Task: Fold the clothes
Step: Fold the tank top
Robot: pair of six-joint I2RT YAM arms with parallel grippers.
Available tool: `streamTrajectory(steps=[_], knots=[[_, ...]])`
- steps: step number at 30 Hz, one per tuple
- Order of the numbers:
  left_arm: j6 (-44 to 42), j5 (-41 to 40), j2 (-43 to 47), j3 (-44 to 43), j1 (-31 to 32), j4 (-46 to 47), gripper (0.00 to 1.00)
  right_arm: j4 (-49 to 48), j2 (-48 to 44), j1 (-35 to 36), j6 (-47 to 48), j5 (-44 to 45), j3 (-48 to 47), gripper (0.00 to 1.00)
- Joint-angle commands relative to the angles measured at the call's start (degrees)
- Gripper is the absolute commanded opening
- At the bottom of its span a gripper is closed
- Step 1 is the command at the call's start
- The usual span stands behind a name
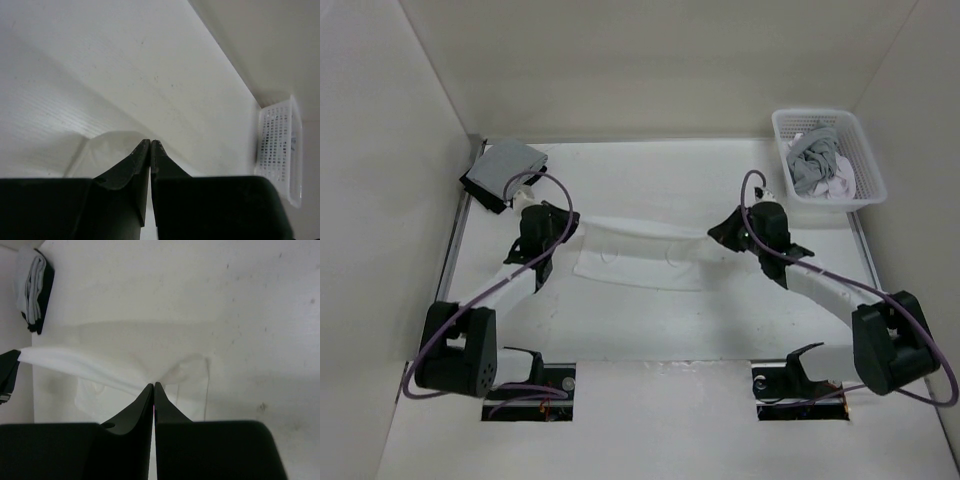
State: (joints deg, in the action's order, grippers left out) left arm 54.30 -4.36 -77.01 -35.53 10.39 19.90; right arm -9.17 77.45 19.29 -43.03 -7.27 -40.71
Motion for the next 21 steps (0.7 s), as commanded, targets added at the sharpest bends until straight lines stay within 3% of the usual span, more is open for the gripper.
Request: streamTrajectory(steps=[1,10,21], knots=[[0.0,1.5,6.2,7.6,-0.9,4.4,0.03,-3.5,-4.9,3.2,0.4,2.3,6.3,0.06],[-0.5,5.9,16.3,21.4,-4.5,6.6,0.03,-2.9,-13.5,9.9,-1.4,6.6,17.7,0.07],[-1.0,8.2,26.1,28.9,-6.4,3.5,0.04,3.6,-19.0,19.2,-6.0,12.5,22.2,0.11]])
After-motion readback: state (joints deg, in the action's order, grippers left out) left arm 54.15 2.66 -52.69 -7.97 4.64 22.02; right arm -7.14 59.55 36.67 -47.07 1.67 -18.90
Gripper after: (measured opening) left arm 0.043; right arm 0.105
